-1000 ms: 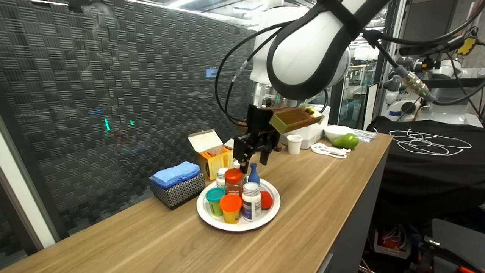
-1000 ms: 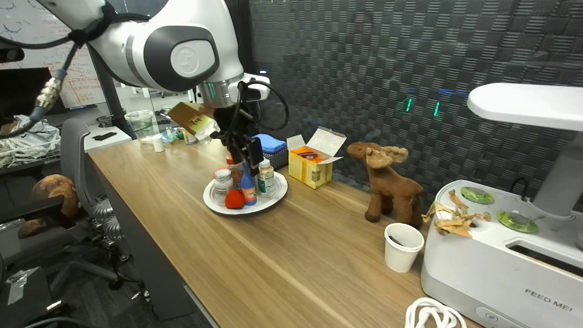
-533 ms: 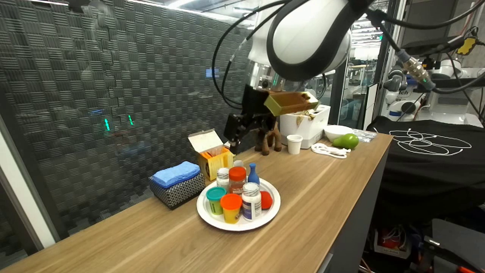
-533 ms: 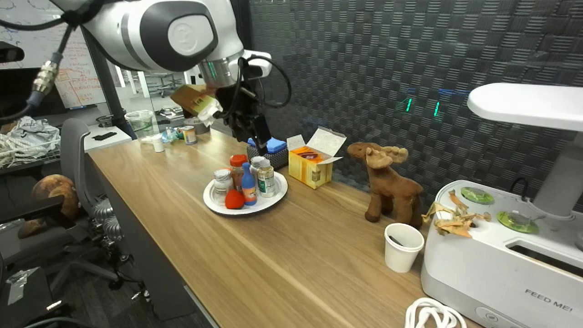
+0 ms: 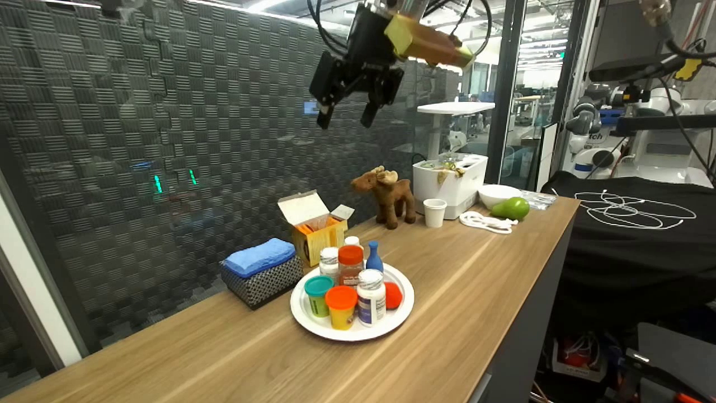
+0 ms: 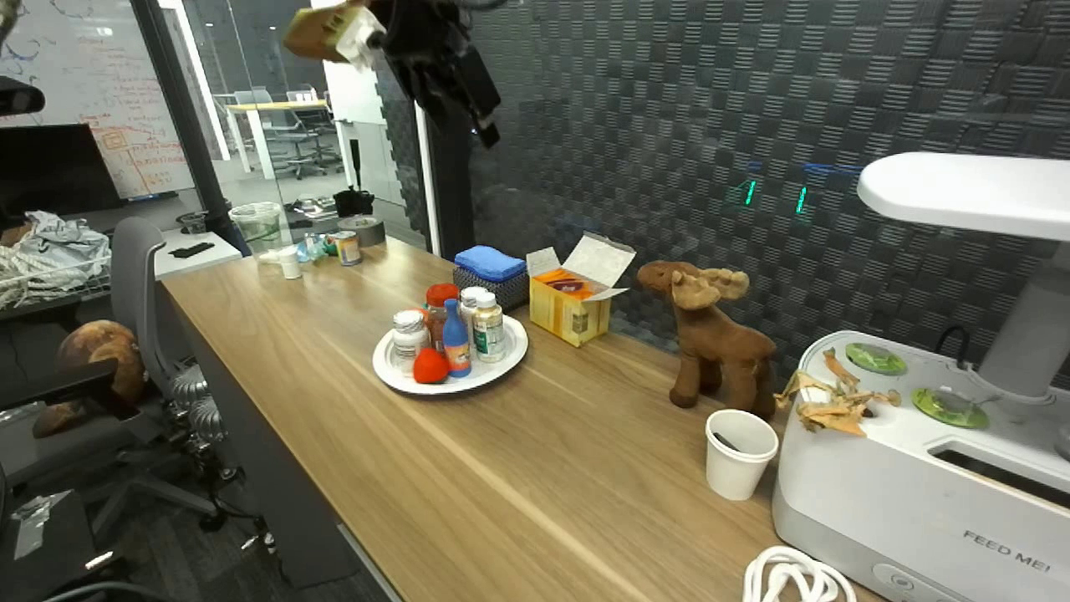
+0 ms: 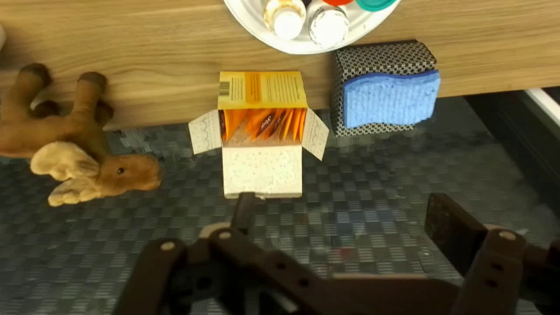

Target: Put all the containers and the orange plushie that are around the white plate on the white plate

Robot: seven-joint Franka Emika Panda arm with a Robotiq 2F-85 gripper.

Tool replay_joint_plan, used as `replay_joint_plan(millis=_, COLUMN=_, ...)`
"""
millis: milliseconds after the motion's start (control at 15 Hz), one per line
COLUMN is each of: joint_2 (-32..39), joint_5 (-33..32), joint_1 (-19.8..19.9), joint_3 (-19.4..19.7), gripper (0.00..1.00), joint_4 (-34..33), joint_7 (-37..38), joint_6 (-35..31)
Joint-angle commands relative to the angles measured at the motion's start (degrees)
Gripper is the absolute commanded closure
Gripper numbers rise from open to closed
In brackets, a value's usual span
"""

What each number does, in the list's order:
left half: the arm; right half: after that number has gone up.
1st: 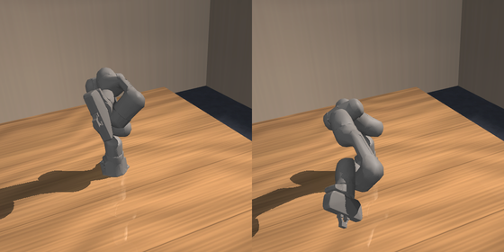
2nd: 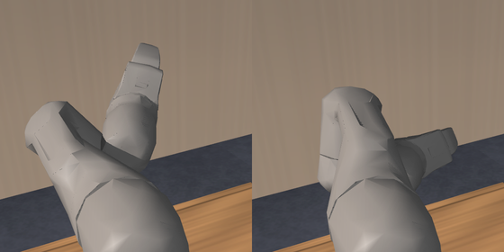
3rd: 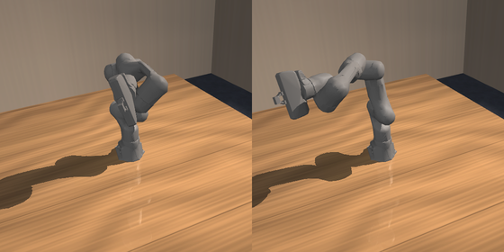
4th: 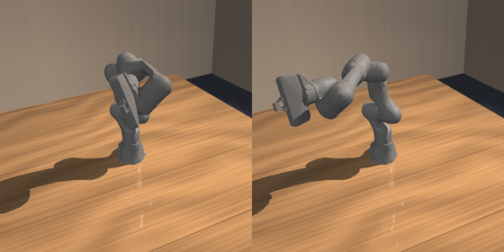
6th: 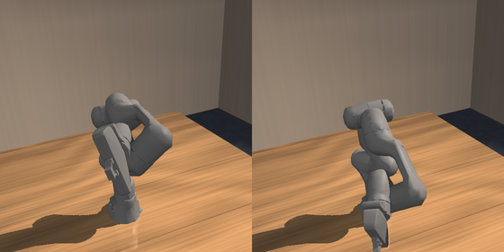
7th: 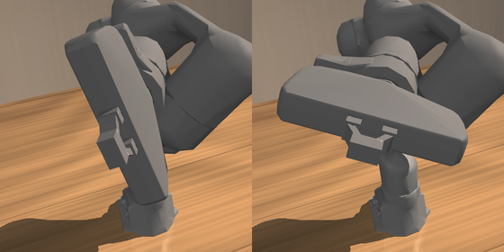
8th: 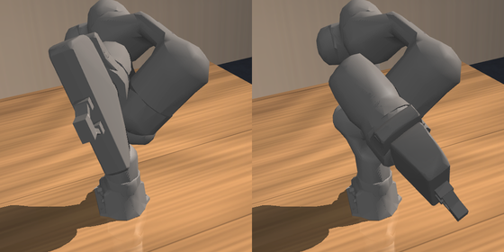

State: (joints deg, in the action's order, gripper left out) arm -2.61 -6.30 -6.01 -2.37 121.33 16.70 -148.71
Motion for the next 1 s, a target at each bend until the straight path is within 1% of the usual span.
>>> replay_joint_plan(millis=0, joint_2=-8.1, joint_5=-0.6, joint_1=0.4, joint_3=-2.2, gripper=0.0, joint_4=0.5, joint_7=0.7, joint_6=7.3)
replay_joint_plan(millis=67, joint_2=-10.1, joint_5=-0.4, joint_1=0.6, joint_3=-2.8, gripper=0.0, joint_4=1.0, joint_7=0.9, joint_6=10.6)
replay_joint_plan(millis=200, joint_2=-14.0, joint_5=-2.0, joint_1=1.3, joint_3=-4.1, gripper=0.0, joint_4=1.3, joint_7=2.6, joint_6=17.1)
replay_joint_plan(millis=333, joint_2=-17.4, joint_5=-1.3, joint_1=1.4, joint_3=-4.9, gripper=0.0, joint_4=0.9, joint_7=3.1, joint_6=26.1)
replay_joint_plan(millis=467, joint_2=-20.3, joint_5=2.3, joint_1=0.7, joint_3=-4.7, gripper=0.0, joint_4=-0.2, joint_7=1.6, joint_6=35.7)
replay_joint_plan(millis=533, joint_2=-21.9, joint_5=4.9, joint_1=0.1, joint_3=-4.3, gripper=0.0, joint_4=-0.2, joint_7=0.4, joint_6=38.8)
replay_joint_plan(millis=600, joint_2=-23.5, joint_5=8.1, joint_1=-0.7, joint_3=-3.7, gripper=0.0, joint_4=0.0, joint_7=-1.4, joint_6=40.6)
replay_joint_plan(millis=667, joint_2=-25.3, joint_5=12.6, joint_1=-2.0, joint_3=-2.4, gripper=0.0, joint_4=0.9, joint_7=-5.3, joint_6=41.5)
replay_joint_plan(millis=733, joint_2=-21.8, joint_5=7.9, joint_1=0.7, joint_3=-4.8, gripper=0.0, joint_4=-0.2, joint_7=-1.3, joint_6=39.4)
replay_joint_plan(millis=800, joint_2=-23.1, joint_5=10.2, joint_1=0.2, joint_3=-4.4, gripper=0.0, joint_4=-0.1, joint_7=-3.0, joint_6=40.6)
replay_joint_plan(millis=933, joint_2=-24.7, joint_5=11.6, joint_1=-0.1, joint_3=-4.1, gripper=0.0, joint_4=0.3, joint_7=-4.1, joint_6=41.5)
